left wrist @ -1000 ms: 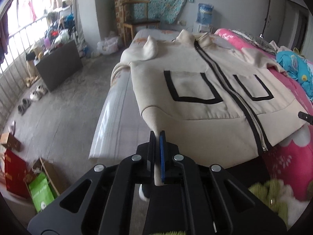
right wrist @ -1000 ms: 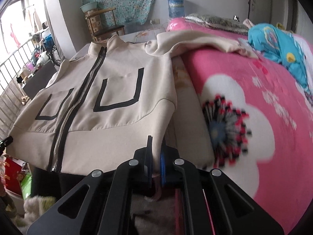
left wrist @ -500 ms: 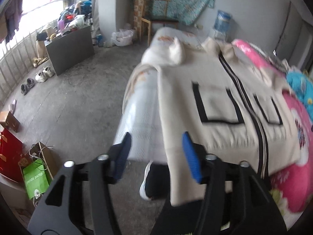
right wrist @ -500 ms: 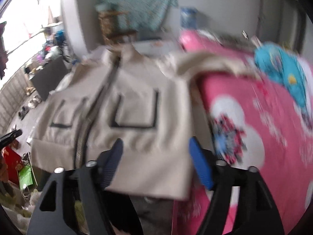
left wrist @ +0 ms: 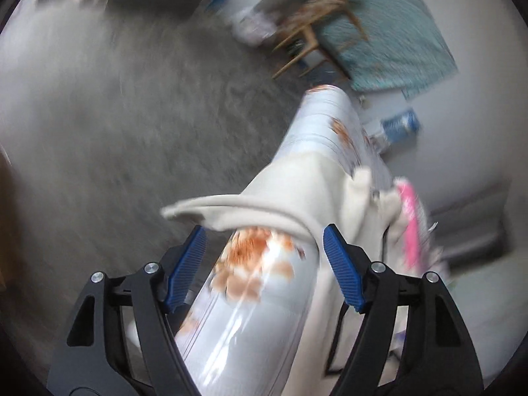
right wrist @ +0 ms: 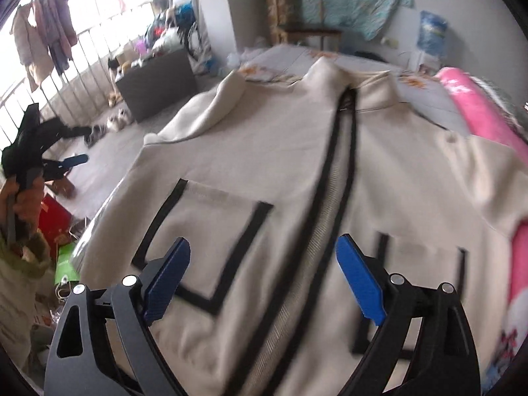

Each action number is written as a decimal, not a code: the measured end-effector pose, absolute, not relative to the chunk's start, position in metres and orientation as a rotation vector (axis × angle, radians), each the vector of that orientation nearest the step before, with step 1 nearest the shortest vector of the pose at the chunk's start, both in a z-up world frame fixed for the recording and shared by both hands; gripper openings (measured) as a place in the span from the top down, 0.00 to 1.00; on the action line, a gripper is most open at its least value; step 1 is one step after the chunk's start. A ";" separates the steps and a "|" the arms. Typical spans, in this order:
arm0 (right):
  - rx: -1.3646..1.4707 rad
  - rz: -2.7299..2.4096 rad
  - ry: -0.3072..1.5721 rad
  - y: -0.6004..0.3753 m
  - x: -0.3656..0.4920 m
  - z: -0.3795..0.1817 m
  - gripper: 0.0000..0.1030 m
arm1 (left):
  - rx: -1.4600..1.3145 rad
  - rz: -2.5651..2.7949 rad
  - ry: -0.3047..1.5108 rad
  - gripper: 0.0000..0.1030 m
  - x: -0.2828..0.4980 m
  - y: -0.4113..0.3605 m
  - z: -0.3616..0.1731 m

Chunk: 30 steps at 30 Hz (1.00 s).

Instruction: Fold large clothes

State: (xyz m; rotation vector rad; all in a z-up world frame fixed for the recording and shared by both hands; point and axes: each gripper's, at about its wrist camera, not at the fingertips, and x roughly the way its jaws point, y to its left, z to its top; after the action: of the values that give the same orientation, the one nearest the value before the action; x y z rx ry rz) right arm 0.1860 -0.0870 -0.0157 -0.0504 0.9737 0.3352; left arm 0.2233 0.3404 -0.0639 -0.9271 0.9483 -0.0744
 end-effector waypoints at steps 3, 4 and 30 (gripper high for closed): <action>-0.083 0.358 1.007 -0.063 0.206 -0.029 0.15 | -1.164 -0.079 1.055 0.32 0.255 0.367 -0.132; -0.097 0.365 1.018 -0.055 0.212 -0.035 0.15 | -1.221 -0.083 1.085 0.32 0.262 0.373 -0.153; -0.225 0.290 1.028 -0.007 0.246 -0.055 0.15 | -1.967 -0.039 1.335 0.51 0.322 0.356 -0.469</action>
State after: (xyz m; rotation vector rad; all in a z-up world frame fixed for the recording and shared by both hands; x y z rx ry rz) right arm 0.2460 -0.0072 -0.0552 -0.2246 1.0279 0.2902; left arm 0.3219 0.3563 -0.4691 -1.9672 1.3349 -0.0390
